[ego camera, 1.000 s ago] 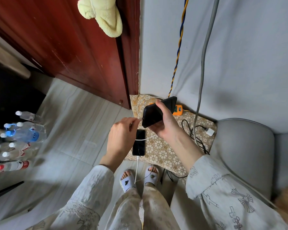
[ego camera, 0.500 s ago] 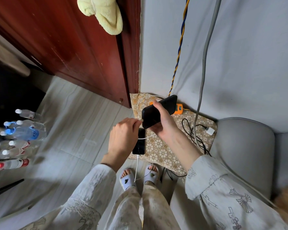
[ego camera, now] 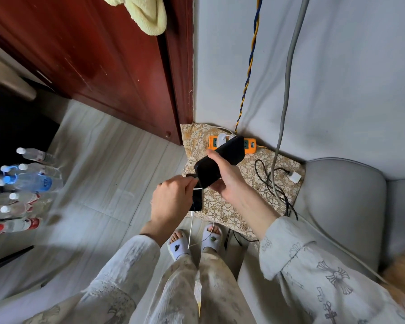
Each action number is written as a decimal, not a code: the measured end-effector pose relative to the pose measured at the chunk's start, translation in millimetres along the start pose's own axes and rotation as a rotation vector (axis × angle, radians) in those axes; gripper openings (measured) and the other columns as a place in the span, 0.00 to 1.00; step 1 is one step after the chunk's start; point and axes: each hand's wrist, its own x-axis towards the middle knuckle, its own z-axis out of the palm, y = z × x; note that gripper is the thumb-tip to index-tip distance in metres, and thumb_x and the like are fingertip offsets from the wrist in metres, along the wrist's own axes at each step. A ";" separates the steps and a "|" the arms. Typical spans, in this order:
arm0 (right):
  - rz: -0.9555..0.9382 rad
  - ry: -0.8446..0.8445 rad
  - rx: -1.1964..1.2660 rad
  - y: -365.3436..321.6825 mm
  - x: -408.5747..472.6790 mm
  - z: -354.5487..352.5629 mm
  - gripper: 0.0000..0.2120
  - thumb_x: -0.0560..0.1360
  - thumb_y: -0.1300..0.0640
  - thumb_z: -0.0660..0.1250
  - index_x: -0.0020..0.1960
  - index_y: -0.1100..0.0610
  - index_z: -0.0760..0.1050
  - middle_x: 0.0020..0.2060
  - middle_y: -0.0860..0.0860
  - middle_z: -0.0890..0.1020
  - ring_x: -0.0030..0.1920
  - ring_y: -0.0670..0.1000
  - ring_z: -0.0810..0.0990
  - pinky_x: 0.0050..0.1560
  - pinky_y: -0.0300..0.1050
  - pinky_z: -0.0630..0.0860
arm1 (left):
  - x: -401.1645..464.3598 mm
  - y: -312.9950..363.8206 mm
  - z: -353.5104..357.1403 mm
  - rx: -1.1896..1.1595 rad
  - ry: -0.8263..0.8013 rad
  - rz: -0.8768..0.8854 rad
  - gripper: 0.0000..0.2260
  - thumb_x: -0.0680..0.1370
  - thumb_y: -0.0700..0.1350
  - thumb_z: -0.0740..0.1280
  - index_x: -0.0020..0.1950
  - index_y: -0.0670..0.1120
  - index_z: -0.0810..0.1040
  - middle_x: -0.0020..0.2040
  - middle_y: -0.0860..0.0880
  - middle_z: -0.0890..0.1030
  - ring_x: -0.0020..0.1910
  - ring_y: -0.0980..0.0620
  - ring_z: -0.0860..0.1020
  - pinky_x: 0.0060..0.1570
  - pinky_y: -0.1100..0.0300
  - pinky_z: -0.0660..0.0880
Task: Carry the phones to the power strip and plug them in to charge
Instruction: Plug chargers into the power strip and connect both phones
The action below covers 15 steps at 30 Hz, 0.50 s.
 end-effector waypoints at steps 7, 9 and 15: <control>-0.123 0.144 -0.392 28.4 23.5 -41.9 0.39 0.60 0.42 0.75 0.61 0.63 0.66 0.52 0.55 0.79 0.52 0.54 0.78 0.53 0.51 0.77 | -0.3 -14.8 21.3 -0.082 -0.593 -0.030 0.18 0.76 0.51 0.63 0.65 0.49 0.72 0.50 0.46 0.82 0.50 0.48 0.79 0.52 0.55 0.72; -0.146 0.216 -0.502 41.6 29.4 -57.8 0.39 0.60 0.41 0.74 0.58 0.63 0.63 0.45 0.51 0.76 0.45 0.50 0.76 0.40 0.43 0.75 | -2.8 -23.8 34.4 -0.077 -0.601 -0.049 0.17 0.77 0.51 0.62 0.65 0.47 0.72 0.52 0.45 0.81 0.51 0.47 0.79 0.53 0.55 0.72; -0.104 0.279 -0.680 95.2 77.3 -92.5 0.36 0.59 0.43 0.76 0.55 0.62 0.64 0.48 0.55 0.75 0.43 0.52 0.75 0.38 0.41 0.71 | -5.0 -65.9 86.8 0.072 -0.663 -0.117 0.20 0.79 0.46 0.59 0.71 0.46 0.63 0.69 0.43 0.68 0.68 0.44 0.66 0.66 0.47 0.66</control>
